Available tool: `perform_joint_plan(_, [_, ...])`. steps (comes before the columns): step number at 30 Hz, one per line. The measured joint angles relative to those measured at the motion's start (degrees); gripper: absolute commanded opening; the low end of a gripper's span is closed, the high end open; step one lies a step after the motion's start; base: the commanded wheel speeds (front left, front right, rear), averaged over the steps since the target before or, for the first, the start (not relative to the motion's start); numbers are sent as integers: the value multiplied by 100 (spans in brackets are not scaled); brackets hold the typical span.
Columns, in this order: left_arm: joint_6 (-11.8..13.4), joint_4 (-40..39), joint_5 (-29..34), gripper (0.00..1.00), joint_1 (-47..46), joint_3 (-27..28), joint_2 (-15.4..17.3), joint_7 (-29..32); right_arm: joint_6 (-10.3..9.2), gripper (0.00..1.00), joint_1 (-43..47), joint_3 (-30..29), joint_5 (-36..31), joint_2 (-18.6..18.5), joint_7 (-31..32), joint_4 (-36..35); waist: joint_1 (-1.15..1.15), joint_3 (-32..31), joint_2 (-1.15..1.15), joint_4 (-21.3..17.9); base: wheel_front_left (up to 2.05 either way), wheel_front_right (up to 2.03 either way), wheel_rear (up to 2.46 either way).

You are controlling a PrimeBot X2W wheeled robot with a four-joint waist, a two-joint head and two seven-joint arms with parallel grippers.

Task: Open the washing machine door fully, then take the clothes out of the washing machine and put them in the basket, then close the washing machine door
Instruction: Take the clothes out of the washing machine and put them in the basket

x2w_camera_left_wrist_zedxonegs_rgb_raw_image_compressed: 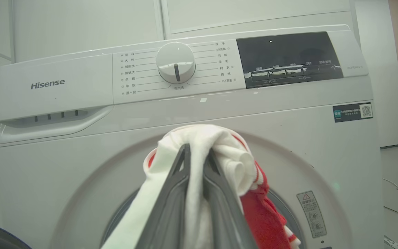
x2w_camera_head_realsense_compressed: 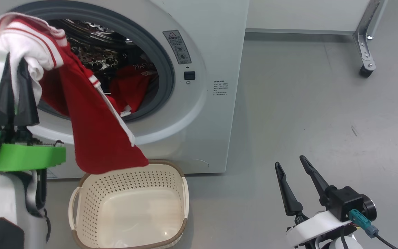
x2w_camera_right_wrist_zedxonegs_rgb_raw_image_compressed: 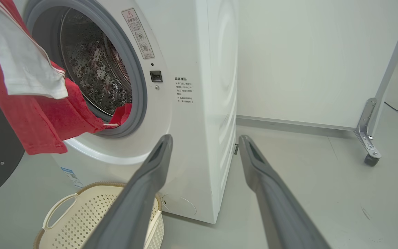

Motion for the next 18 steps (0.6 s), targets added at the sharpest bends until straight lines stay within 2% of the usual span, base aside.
perform_joint_plan(9, [-56, 158, 1, 0, 794, -116, -94, 1, 26, 100, 1, 79, -35, 10, 0, -10, 0, 87, 0, -75, 0, 0, 0])
perform_joint_plan(18, [-147, 1170, 2, 0, 1409, -504, -113, 8, 59, 100, -8, 154, -71, 13, 0, -53, 0, 380, 0, -222, 0, 0, 0])
